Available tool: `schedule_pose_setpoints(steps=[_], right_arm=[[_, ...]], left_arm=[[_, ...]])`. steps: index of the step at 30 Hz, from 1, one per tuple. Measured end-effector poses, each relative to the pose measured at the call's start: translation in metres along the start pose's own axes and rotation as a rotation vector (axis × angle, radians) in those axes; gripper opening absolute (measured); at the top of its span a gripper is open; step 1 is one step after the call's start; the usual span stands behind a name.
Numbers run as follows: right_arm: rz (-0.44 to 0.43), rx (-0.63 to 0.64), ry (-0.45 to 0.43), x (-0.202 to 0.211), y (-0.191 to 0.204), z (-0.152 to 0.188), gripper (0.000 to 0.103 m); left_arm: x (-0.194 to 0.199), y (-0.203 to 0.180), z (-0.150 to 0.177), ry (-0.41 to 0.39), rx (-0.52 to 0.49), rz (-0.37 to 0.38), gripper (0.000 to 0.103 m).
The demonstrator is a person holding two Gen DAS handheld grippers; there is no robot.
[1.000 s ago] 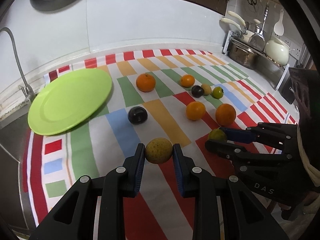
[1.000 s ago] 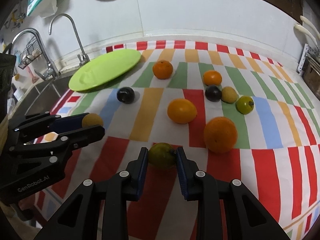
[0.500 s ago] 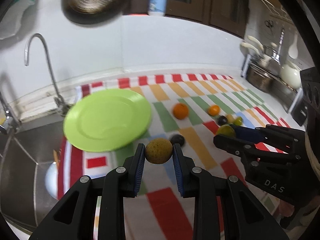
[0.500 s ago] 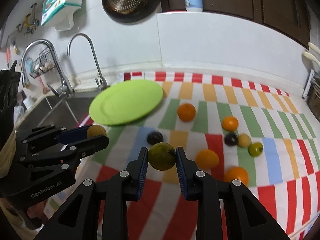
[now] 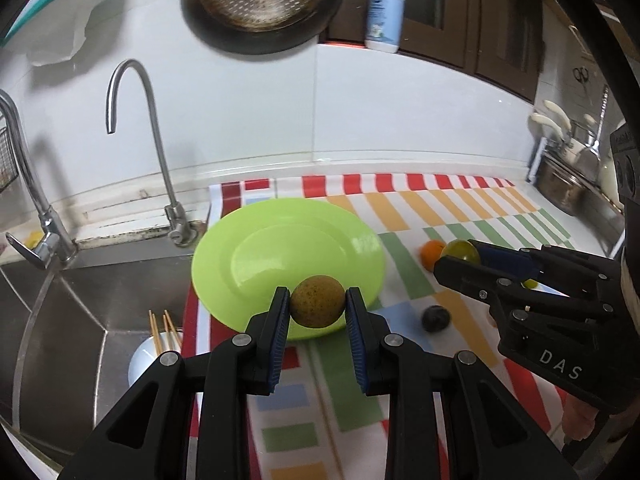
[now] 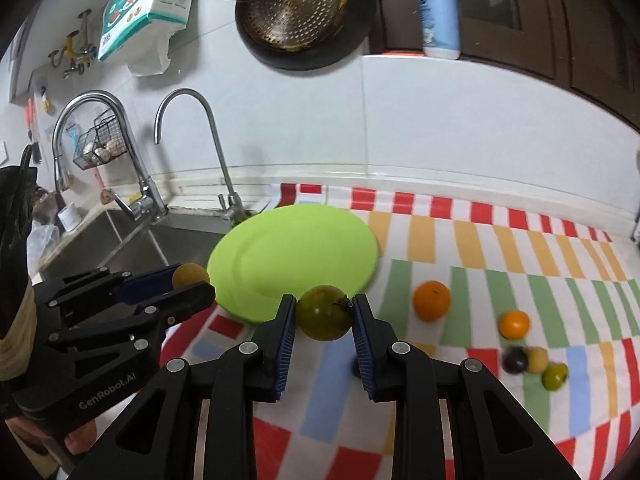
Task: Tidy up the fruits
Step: 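Grasp and lift the tan fruit with left tool while right tool lifts the green fruit, then open left tool over the green plate while right tool releases its fruit there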
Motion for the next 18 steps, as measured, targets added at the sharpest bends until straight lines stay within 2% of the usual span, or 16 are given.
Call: schedule_pose_setpoints(steps=[8, 18], right_arm=[[0.004, 0.033, 0.027, -0.038, 0.017, -0.017, 0.029], [0.022, -0.013, 0.186, -0.108, 0.010, -0.008, 0.029]], left_arm=[[-0.026, 0.027, 0.001, 0.037, 0.005, -0.031, 0.028], [-0.074, 0.043, 0.009, 0.118, 0.026, 0.010, 0.028]])
Point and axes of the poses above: each gripper's, at about its wrist camera, not at the fingertips, and x roughly against the way its jaws point, y to its left, z to its underside, the point moved 10 cm from there along -x, roughly the way its jaws point, and after that the axes turned 12 degrees about -x, right-handed, at the moved point
